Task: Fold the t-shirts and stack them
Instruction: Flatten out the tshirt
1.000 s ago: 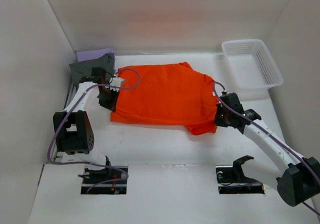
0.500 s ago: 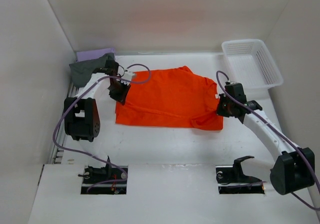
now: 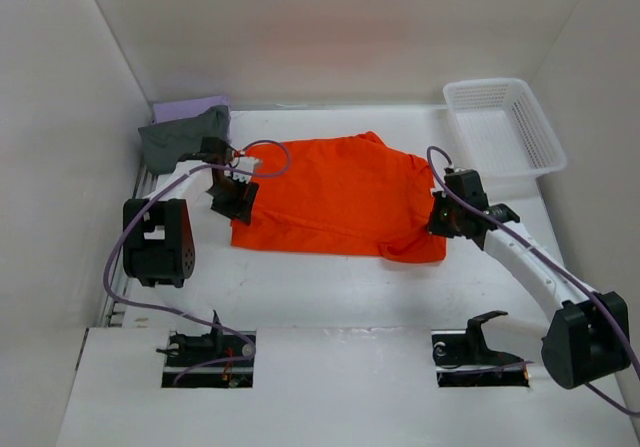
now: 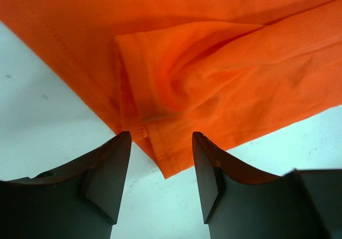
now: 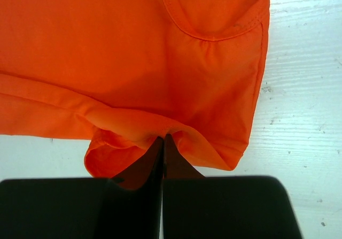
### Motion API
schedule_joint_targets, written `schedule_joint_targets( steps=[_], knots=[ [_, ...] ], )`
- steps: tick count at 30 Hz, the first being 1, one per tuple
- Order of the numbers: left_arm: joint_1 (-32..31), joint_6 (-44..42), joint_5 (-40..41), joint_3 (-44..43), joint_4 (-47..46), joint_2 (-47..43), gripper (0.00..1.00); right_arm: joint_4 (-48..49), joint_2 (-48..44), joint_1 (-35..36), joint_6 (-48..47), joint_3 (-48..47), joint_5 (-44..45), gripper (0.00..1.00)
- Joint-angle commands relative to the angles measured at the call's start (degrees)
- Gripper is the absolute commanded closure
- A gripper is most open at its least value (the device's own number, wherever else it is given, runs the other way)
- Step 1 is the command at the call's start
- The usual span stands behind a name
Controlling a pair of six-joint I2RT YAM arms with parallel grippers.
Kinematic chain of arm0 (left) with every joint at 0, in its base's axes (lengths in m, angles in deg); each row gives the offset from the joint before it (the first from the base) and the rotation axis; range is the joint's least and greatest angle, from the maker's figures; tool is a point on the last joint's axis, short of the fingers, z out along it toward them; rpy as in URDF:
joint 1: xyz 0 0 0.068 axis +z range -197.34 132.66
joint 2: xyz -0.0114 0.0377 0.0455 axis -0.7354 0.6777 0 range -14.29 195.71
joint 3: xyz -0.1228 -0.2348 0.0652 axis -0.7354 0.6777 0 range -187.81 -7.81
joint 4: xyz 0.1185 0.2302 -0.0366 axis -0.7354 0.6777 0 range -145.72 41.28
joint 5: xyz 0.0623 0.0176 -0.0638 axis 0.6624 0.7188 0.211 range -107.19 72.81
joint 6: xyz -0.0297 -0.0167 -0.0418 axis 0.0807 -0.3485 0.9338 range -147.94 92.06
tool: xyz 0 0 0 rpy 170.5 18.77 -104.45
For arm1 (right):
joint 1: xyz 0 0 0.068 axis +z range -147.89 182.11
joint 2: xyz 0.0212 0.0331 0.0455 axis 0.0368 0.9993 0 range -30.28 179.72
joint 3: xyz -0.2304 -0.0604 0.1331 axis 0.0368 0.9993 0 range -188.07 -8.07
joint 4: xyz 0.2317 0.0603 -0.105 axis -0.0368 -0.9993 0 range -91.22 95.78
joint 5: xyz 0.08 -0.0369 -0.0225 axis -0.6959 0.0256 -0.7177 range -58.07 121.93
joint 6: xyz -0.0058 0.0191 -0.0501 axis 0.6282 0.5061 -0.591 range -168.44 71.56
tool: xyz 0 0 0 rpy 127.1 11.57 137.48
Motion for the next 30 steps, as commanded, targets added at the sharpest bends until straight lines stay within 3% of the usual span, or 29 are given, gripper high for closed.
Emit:
schedule_joint_targets(
  steps=[1,13,20,28,30],
  knots=[
    [1.6,1.4,-3.1,1.8,-4.1,-4.4,0.51,3.0,-0.3,0.3,0.8,1.1,-0.6,1.00],
    [1.3,4.3,-6.1,0.3,-8.6,0.8,0.54,2.5,-1.1,0.5,0.8,1.5,-0.4,1.00],
    [0.6,4.7,-6.2,-1.1,-6.5,3.1,0.70,1.7,-2.7,0.5,0.8,1.7,-0.2,1.00],
    [0.5,5.0,-8.4,-1.1,-7.2,1.9,0.99,0.9,-3.5,0.4,0.6,1.8,-0.2,1.00],
    [0.6,5.0,-8.9,-1.1,-7.3,0.4,1.00,0.9,-3.5,0.4,0.7,1.9,-0.2,1.00]
  ],
)
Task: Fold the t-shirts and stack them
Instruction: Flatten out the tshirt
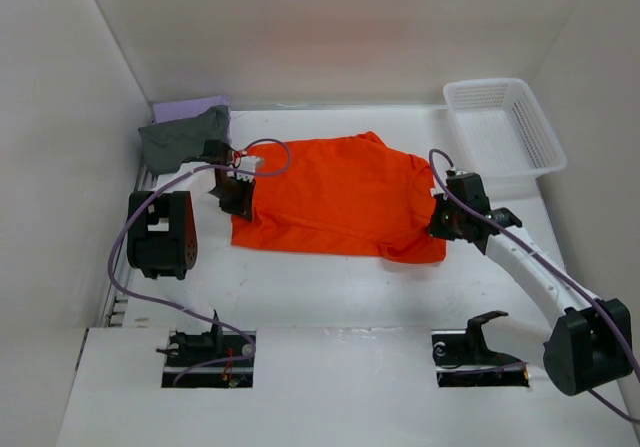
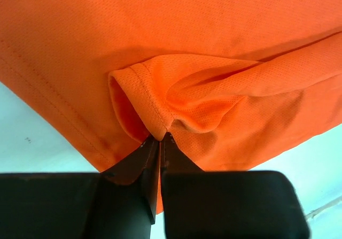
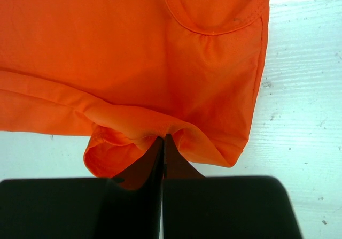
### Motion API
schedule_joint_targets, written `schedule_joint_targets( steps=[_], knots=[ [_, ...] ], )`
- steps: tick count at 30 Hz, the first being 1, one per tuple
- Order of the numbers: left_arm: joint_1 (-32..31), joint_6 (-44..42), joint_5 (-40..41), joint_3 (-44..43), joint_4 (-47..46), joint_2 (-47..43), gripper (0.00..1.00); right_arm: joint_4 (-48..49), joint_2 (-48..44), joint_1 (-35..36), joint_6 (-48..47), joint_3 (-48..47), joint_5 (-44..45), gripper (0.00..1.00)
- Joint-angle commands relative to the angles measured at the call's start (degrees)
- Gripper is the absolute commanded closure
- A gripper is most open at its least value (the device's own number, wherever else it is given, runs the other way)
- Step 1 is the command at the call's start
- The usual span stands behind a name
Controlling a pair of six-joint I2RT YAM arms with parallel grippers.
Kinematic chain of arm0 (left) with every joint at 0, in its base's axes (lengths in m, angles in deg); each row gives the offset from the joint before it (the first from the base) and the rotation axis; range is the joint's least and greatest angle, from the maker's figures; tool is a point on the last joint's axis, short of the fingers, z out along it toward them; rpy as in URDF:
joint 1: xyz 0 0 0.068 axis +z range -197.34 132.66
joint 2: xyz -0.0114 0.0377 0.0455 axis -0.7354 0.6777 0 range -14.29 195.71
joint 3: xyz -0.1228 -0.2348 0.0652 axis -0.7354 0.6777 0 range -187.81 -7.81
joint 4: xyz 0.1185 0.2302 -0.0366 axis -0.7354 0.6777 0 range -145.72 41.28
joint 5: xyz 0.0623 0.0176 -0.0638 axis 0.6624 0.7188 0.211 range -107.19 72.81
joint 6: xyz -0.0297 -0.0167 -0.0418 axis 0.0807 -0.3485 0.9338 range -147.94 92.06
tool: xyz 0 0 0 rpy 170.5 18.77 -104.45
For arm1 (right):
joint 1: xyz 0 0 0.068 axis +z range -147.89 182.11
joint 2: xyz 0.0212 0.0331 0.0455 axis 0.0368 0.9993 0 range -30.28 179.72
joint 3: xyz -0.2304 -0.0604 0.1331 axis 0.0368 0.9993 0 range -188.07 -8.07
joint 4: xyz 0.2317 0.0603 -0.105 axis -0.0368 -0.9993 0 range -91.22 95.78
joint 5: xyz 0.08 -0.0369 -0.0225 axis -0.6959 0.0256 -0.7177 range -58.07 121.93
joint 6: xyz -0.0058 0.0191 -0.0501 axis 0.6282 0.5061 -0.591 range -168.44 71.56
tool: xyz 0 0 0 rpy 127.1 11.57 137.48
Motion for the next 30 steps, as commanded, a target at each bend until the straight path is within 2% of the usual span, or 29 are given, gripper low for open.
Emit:
schedule_joint_targets(
  steps=[1,4,8,11,15,17,19,21,23,27,30],
  knots=[
    [0.1,1.3,-3.3,-2.5,-1.0,-4.3,1.00,0.5,-1.5,0.3,0.4,0.2,0.0,1.00],
    [0.9,2.2,-3.3,-3.5,-3.5,-8.6,1.00,1.1,1.1,-0.5,-0.4,-2.3,-0.6,1.00],
    [1.3,4.2,-3.3,-10.9,-5.6,-10.2,1.00,1.1,10.5,-2.1,-4.2,-14.8,-0.6,1.00],
    [1.8,6.2,-3.1,-21.1,-6.3,-8.4,1.00,-0.1,18.6,-4.6,-6.2,-28.6,-0.7,1.00],
    [3.0,9.0,-1.1,-37.0,-9.4,-5.8,1.00,-6.9,27.1,-7.7,-7.4,-56.9,0.0,1.00],
    [4.2,11.1,-0.6,-43.6,-12.1,-6.2,1.00,-9.0,27.9,-7.8,-8.6,-68.0,0.3,1.00],
    [5.7,12.2,-1.1,-47.7,-12.5,-7.1,1.00,-9.9,25.9,-8.0,-9.4,-72.9,2.0,1.00],
    [7.3,12.4,-2.5,-47.4,-11.3,-9.2,1.00,-9.5,22.0,-8.3,-10.0,-71.3,3.3,1.00],
    [8.4,11.4,-4.6,-42.7,-8.9,-12.6,1.00,-8.8,16.5,-8.4,-10.1,-64.9,3.4,1.00],
    [10.7,8.8,-5.4,-24.4,-6.1,-23.1,1.00,-8.3,3.2,-6.4,-8.7,-43.3,3.8,1.00],
    [12.1,3.2,-3.9,-11.0,-1.5,-29.1,1.00,-8.9,-6.7,-3.8,-2.8,-24.7,4.6,1.00]
  ],
)
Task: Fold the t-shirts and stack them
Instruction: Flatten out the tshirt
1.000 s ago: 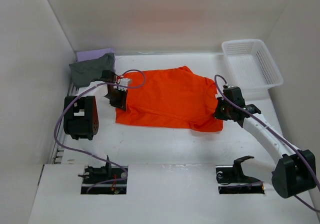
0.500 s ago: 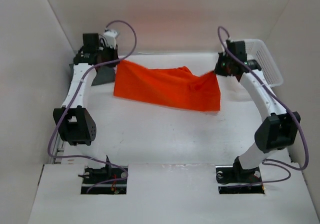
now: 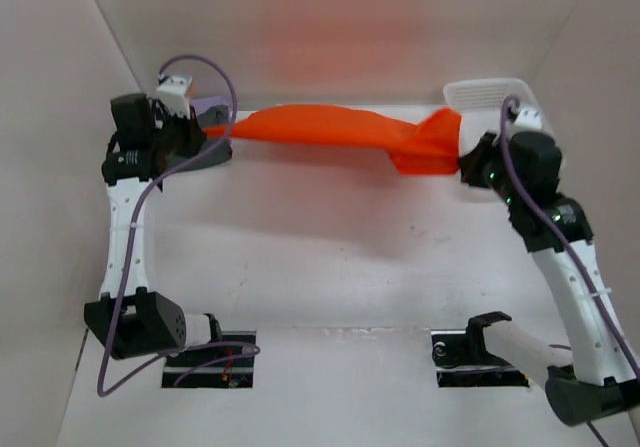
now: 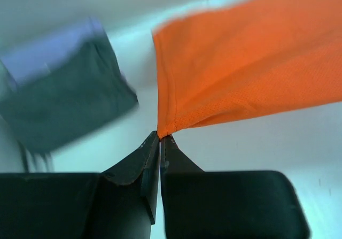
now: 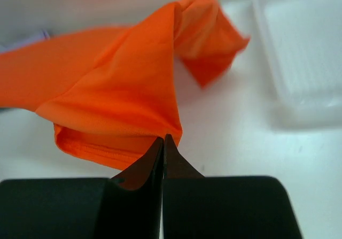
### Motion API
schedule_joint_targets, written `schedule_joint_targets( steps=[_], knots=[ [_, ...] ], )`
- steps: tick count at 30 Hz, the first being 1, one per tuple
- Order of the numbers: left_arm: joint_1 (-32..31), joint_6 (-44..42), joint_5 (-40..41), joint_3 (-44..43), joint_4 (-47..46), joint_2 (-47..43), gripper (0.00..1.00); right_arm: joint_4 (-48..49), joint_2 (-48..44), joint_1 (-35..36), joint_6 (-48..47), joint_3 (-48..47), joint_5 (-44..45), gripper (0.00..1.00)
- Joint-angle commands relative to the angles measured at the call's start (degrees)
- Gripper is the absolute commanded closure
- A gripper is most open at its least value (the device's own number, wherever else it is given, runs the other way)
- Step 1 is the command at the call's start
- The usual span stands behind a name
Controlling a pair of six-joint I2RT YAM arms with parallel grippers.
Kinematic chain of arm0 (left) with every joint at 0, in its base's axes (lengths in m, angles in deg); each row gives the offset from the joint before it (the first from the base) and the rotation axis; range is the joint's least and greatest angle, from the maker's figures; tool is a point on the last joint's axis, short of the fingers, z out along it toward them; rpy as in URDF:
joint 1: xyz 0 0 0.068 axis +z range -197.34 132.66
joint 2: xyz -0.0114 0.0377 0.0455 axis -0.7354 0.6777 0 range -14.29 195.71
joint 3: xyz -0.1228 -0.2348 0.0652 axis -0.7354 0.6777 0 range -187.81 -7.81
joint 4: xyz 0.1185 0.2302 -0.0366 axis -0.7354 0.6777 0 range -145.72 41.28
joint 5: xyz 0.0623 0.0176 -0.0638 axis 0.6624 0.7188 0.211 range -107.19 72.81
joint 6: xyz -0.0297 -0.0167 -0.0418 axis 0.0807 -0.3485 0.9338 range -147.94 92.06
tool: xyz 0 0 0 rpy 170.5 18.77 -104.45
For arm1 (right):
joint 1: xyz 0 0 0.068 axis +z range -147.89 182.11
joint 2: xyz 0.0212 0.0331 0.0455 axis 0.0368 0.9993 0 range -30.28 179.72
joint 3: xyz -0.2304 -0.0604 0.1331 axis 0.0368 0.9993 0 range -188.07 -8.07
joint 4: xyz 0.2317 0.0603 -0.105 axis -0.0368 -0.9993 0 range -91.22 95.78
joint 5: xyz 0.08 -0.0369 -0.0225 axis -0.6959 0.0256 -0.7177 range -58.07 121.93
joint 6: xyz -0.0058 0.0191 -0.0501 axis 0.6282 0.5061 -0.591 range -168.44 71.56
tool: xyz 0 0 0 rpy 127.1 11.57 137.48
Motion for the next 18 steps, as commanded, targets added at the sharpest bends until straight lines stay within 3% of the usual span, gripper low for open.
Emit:
schedule_joint_targets(
  steps=[1,4,8,12,18],
  knots=[
    [1.4,-6.6,1.4,12.0,8.0,-4.4,1.00,-4.6,-5.7,2.8,5.9,18.4,2.4,1.00],
    [0.1,-12.7,5.6,23.1,13.0,-6.6,1.00,-5.6,-12.2,6.0,13.7,32.7,1.9,1.00],
    [-0.2,-17.1,9.1,34.7,13.8,-7.7,1.00,-5.3,-15.4,13.9,22.2,43.2,2.5,1.00],
    [-0.2,-18.5,10.6,39.6,14.3,-6.9,1.00,-6.9,-12.2,23.0,25.9,42.8,7.3,1.00],
    [0.0,-18.9,10.6,41.8,15.0,-8.0,0.99,-3.3,-7.5,23.7,24.2,43.6,5.8,1.00]
  ],
)
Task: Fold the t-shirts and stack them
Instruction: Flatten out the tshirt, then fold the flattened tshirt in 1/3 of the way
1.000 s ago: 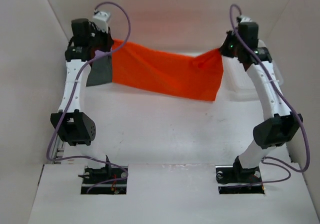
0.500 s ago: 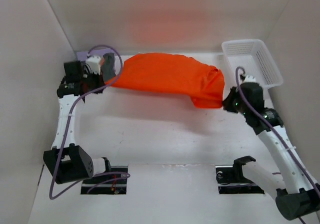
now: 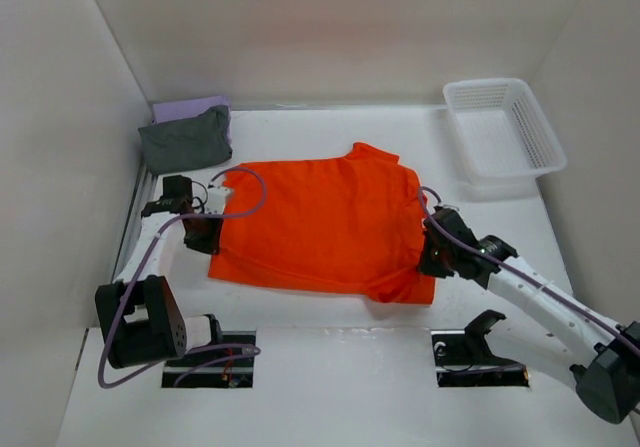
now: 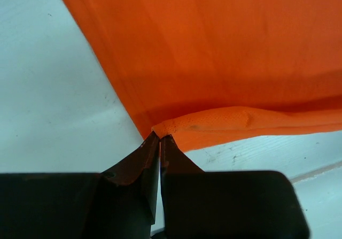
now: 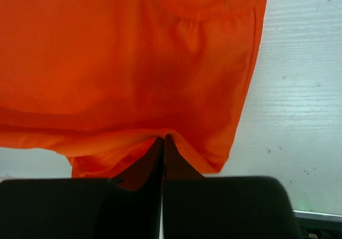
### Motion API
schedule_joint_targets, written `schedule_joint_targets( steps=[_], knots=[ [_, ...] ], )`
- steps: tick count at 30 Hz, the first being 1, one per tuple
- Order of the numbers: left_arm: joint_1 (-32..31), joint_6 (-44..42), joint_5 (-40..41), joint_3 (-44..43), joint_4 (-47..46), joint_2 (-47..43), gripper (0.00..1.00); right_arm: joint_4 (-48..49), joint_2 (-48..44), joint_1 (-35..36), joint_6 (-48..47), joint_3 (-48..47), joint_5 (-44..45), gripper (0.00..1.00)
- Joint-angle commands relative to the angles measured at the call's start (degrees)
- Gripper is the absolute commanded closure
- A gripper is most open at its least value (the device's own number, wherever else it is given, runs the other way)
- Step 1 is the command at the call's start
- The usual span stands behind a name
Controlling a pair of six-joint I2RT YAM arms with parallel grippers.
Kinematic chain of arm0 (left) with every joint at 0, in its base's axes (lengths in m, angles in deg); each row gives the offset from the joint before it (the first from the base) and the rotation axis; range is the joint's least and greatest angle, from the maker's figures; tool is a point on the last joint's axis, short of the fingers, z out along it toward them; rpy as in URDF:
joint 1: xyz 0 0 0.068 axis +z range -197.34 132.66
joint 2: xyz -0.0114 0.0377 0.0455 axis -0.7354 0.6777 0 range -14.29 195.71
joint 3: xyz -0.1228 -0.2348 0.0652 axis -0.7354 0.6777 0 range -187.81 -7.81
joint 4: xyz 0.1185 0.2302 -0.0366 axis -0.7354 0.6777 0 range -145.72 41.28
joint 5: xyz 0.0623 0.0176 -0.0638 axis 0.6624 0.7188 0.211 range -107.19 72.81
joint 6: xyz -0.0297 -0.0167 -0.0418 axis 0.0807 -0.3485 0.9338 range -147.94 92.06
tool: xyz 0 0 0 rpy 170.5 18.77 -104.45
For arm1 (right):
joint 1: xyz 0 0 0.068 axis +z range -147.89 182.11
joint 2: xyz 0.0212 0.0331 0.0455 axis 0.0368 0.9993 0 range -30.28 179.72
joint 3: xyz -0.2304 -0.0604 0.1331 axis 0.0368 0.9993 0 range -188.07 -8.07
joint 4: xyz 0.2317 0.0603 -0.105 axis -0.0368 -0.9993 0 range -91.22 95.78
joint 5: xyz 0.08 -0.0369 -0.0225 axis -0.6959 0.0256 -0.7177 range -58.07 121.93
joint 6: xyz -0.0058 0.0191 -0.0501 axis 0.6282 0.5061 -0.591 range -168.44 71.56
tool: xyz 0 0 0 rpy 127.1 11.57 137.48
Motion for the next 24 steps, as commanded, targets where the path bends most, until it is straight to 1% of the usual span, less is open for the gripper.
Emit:
schedule_joint_targets(
  steps=[1,5,8,13,18,24],
  knots=[
    [0.5,-2.1,0.3,1.1,-0.5,-2.9,0.99,5.3,1.1,-0.6,0.0,-1.1,1.4,1.00],
    [1.1,-1.3,0.0,1.3,-0.5,-3.5,0.99,9.8,4.8,-5.3,-5.4,-2.6,-1.5,1.00],
    [2.0,-0.2,-0.2,1.2,-1.5,-3.0,0.98,13.4,8.3,-7.4,-9.6,-4.6,-3.4,1.00],
    [2.8,2.8,-0.1,-0.1,-4.5,-0.2,0.98,17.7,17.6,-12.6,-16.9,-9.9,-4.5,1.00],
    [2.5,5.0,-0.3,0.7,-6.0,1.1,0.96,19.9,27.2,-13.7,-21.9,-15.9,-7.0,1.00],
    [2.3,5.1,0.4,0.8,-7.7,3.6,0.95,20.7,35.8,-14.6,-23.9,-19.3,-8.8,1.00]
  ],
)
